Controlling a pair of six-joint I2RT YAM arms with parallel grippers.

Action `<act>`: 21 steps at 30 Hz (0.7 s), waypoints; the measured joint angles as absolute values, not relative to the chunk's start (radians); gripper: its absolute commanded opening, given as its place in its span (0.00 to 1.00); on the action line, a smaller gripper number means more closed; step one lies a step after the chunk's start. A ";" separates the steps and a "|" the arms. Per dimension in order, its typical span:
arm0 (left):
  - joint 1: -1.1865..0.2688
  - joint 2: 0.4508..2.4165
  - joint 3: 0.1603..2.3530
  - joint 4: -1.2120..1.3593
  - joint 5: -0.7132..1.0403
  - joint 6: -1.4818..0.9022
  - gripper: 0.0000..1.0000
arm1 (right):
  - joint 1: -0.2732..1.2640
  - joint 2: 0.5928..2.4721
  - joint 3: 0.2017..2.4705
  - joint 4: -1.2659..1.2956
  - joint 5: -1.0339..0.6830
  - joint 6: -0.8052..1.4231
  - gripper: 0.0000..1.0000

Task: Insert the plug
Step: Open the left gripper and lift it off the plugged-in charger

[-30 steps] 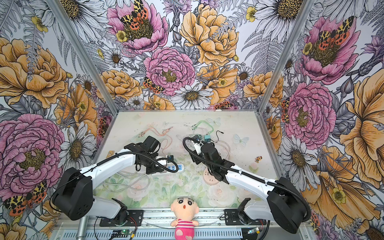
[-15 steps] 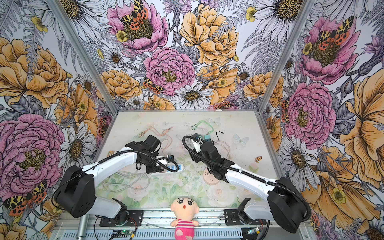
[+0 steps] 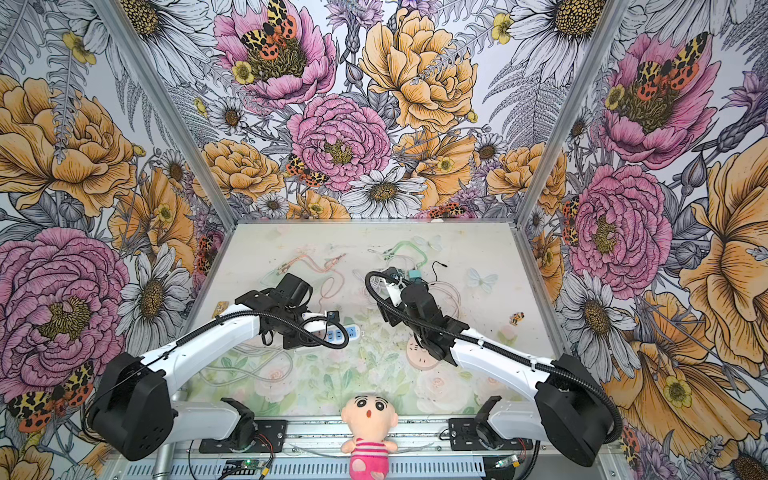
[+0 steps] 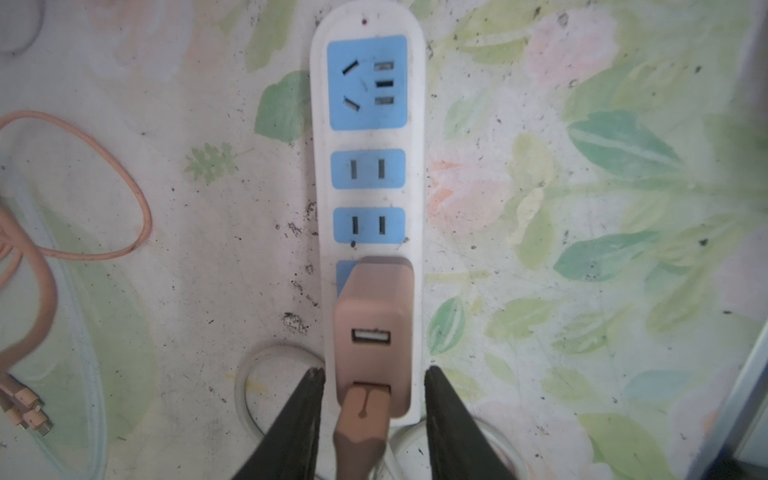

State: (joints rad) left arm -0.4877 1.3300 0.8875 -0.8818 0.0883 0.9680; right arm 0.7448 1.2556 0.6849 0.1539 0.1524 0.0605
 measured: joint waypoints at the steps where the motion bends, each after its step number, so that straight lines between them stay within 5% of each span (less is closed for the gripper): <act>1: -0.487 1.333 0.888 -0.882 0.086 0.967 0.48 | 0.745 1.254 0.685 0.153 0.152 0.060 0.68; 4: -0.487 1.338 0.888 -0.881 0.074 0.960 0.63 | 0.745 1.243 0.685 0.147 0.152 0.060 0.68; 21: -0.268 1.062 0.871 -0.885 0.053 0.806 0.69 | 0.745 1.236 0.693 0.128 0.161 0.047 0.70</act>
State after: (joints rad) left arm -0.2680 1.0622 0.8707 -0.8852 0.0532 0.8059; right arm 0.7448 1.2362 0.6930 0.1276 0.1612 0.0475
